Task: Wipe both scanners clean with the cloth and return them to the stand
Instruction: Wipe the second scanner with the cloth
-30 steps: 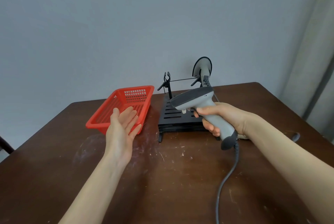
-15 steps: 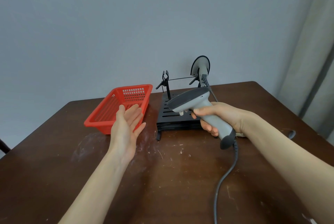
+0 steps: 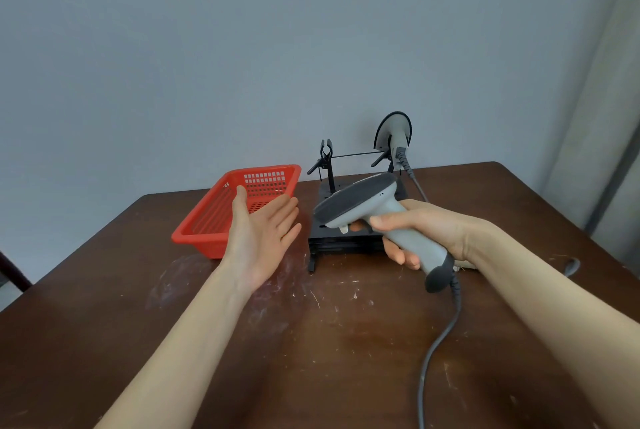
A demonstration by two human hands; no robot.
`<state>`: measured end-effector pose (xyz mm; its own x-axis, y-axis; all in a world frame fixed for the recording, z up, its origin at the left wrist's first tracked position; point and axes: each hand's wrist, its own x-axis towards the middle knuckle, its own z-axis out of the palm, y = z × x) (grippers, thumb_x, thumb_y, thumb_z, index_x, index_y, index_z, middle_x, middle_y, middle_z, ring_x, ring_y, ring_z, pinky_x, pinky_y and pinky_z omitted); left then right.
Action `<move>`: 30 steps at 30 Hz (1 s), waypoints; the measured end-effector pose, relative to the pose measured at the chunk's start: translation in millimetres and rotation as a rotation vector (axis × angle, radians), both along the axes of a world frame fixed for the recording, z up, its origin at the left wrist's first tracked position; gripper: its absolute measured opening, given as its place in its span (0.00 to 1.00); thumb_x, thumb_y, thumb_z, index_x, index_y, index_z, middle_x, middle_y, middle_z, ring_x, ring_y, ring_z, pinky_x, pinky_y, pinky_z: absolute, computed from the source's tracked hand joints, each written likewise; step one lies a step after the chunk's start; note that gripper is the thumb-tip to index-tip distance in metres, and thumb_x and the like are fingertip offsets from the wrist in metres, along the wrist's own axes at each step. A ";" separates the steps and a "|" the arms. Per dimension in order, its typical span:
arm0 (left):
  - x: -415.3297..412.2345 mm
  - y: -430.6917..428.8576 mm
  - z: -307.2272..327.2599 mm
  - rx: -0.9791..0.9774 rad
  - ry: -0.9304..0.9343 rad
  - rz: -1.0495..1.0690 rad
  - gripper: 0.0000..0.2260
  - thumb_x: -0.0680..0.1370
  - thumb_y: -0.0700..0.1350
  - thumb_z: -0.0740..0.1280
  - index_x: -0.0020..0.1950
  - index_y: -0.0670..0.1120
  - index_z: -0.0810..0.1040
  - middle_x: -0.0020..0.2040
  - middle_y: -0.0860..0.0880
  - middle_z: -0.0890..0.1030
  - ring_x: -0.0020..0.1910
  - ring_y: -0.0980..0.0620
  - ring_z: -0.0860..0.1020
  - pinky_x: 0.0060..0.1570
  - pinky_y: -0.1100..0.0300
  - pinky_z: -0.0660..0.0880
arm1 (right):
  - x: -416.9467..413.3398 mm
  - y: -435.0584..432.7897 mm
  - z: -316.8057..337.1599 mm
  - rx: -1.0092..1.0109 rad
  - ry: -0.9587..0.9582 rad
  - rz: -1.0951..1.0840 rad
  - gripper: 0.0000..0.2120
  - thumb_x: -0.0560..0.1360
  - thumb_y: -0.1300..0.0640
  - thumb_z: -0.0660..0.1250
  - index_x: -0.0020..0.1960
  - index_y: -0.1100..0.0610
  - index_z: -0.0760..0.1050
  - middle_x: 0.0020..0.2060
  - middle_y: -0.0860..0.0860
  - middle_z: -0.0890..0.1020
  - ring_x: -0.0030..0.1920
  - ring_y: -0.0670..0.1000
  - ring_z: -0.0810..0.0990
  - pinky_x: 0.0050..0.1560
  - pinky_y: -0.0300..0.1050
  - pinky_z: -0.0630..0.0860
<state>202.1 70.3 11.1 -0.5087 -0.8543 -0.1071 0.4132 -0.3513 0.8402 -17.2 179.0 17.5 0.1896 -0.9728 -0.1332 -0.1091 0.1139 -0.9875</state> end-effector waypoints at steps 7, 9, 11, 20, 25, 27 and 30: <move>-4.6 -4.2 4.2 -0.028 -0.004 -0.051 0.38 0.78 0.68 0.48 0.74 0.38 0.63 0.72 0.42 0.69 0.73 0.47 0.65 0.74 0.49 0.58 | 5.3 -2.2 2.1 -0.027 0.059 -0.006 0.20 0.70 0.44 0.67 0.56 0.56 0.79 0.26 0.55 0.77 0.21 0.49 0.71 0.27 0.40 0.71; -5.4 -4.5 4.9 -0.033 -0.010 -0.057 0.38 0.78 0.67 0.48 0.74 0.38 0.63 0.73 0.42 0.69 0.73 0.47 0.65 0.74 0.49 0.58 | 5.6 -2.0 1.9 -0.026 0.059 -0.011 0.20 0.70 0.44 0.67 0.55 0.56 0.80 0.26 0.55 0.77 0.21 0.49 0.71 0.27 0.40 0.71; -6.2 -4.6 5.5 -0.040 -0.016 -0.062 0.38 0.78 0.67 0.48 0.74 0.38 0.63 0.73 0.42 0.69 0.73 0.47 0.65 0.74 0.49 0.58 | 5.6 -2.1 1.7 -0.030 0.058 -0.012 0.19 0.71 0.44 0.67 0.54 0.57 0.80 0.26 0.55 0.77 0.21 0.49 0.71 0.27 0.40 0.71; -7.7 -3.7 5.8 -0.067 -0.050 -0.081 0.38 0.78 0.68 0.48 0.74 0.39 0.64 0.73 0.43 0.68 0.73 0.48 0.64 0.74 0.50 0.58 | 3.3 -3.2 -0.1 0.002 0.051 -0.033 0.17 0.69 0.46 0.68 0.48 0.58 0.75 0.25 0.55 0.75 0.21 0.49 0.70 0.25 0.39 0.70; -7.1 -2.8 6.5 -0.074 -0.054 -0.090 0.38 0.78 0.67 0.48 0.74 0.39 0.64 0.73 0.43 0.68 0.74 0.49 0.64 0.74 0.50 0.58 | 2.1 -2.7 0.0 0.006 0.059 -0.035 0.16 0.69 0.46 0.68 0.47 0.58 0.75 0.25 0.55 0.75 0.21 0.49 0.71 0.25 0.40 0.70; -6.9 -2.5 6.6 -0.076 -0.056 -0.093 0.37 0.78 0.67 0.48 0.74 0.39 0.64 0.73 0.43 0.68 0.74 0.49 0.64 0.74 0.51 0.58 | 2.4 -2.4 -0.3 0.004 0.060 -0.032 0.16 0.69 0.46 0.68 0.47 0.58 0.75 0.25 0.55 0.75 0.21 0.49 0.71 0.25 0.39 0.70; -6.8 -1.9 6.5 -0.072 -0.056 -0.094 0.37 0.78 0.68 0.48 0.74 0.39 0.64 0.73 0.43 0.68 0.74 0.49 0.64 0.74 0.51 0.58 | 3.0 -2.0 -0.8 0.001 0.058 -0.029 0.16 0.69 0.46 0.68 0.47 0.58 0.74 0.25 0.55 0.75 0.21 0.49 0.71 0.25 0.39 0.70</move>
